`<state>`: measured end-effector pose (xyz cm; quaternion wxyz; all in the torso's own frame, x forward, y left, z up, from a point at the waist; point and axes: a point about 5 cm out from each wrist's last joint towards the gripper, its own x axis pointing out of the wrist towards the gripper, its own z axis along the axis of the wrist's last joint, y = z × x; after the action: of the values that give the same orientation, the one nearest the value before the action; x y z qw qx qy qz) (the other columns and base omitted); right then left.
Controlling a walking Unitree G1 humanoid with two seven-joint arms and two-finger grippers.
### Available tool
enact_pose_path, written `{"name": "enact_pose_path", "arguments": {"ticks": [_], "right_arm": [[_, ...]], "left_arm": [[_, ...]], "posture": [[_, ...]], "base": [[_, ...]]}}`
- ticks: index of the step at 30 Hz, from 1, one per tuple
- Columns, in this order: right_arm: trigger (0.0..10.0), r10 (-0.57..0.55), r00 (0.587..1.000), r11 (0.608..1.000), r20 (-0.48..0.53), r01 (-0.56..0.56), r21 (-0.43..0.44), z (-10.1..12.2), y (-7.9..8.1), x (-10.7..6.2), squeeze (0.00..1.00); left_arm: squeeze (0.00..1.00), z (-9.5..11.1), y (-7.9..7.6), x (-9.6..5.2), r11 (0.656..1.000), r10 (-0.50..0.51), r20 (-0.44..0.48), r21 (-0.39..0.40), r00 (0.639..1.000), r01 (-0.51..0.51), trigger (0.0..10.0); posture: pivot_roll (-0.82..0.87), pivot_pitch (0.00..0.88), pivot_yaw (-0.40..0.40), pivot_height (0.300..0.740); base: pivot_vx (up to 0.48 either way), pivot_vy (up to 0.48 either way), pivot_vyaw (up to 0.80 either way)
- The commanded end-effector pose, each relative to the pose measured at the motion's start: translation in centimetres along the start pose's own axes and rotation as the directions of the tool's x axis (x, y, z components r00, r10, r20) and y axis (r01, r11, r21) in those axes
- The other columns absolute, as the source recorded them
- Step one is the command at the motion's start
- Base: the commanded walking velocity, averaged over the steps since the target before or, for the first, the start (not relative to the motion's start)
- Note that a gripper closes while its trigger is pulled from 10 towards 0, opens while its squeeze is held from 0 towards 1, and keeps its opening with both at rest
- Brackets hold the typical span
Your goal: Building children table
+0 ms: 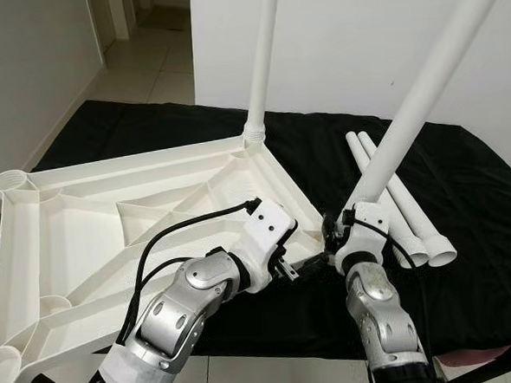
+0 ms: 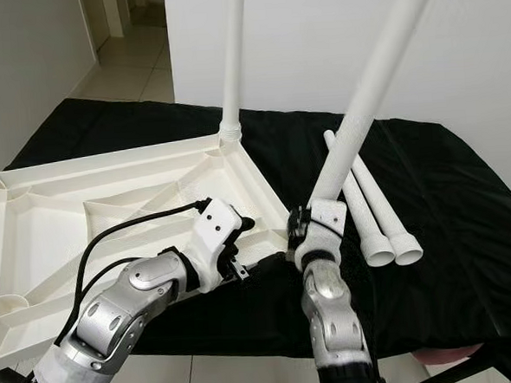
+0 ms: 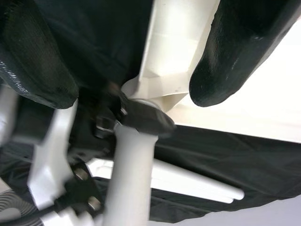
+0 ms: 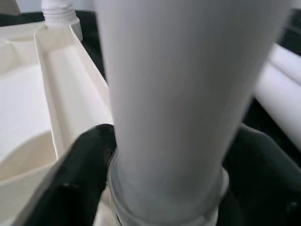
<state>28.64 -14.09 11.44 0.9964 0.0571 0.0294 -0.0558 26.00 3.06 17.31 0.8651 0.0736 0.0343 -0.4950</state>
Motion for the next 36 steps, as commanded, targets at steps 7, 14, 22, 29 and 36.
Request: {"name": "enact_pose_path", "arguments": {"ticks": [7,14,22,29,36], "right_arm": [[10.0,0.170,0.985,0.985,0.013,-0.170,0.012,1.3,0.2,1.2,0.00],[10.0,0.360,0.932,0.924,0.041,-0.350,-0.156,2.6,-1.2,2.5,0.00],[10.0,0.474,0.880,0.862,-0.028,-0.470,-0.189,2.0,-2.4,3.2,0.00],[10.0,0.539,0.840,0.814,-0.061,-0.538,-0.219,1.3,-2.7,3.3,0.00],[0.0,0.593,0.802,0.765,-0.071,-0.589,-0.260,1.5,-3.5,3.5,0.00]], "left_arm": [[0.00,0.2,-0.1,0.3,0.999,-0.040,0.004,0.010,0.999,0.040,10.0],[0.00,0.2,-0.2,0.3,0.999,-0.047,-0.005,0.013,0.999,0.047,10.0],[0.00,0.0,0.2,-0.1,0.998,-0.039,-0.015,0.041,0.999,0.040,10.0],[0.00,0.3,0.4,-0.2,0.999,-0.024,-0.006,0.037,1.000,0.024,10.0],[0.00,0.2,0.0,-0.1,0.998,-0.053,-0.017,0.039,0.998,0.053,10.0]], "posture": [[-0.03,0.000,-0.081,0.740],[-0.03,0.000,-0.079,0.740],[-0.01,0.000,-0.086,0.740],[-0.01,0.000,-0.081,0.740],[-0.01,0.000,-0.076,0.740]], "base": [[0.000,0.000,0.00],[0.000,0.000,0.00],[0.000,0.000,0.00],[0.000,0.000,0.00],[0.000,0.000,0.00]]}}
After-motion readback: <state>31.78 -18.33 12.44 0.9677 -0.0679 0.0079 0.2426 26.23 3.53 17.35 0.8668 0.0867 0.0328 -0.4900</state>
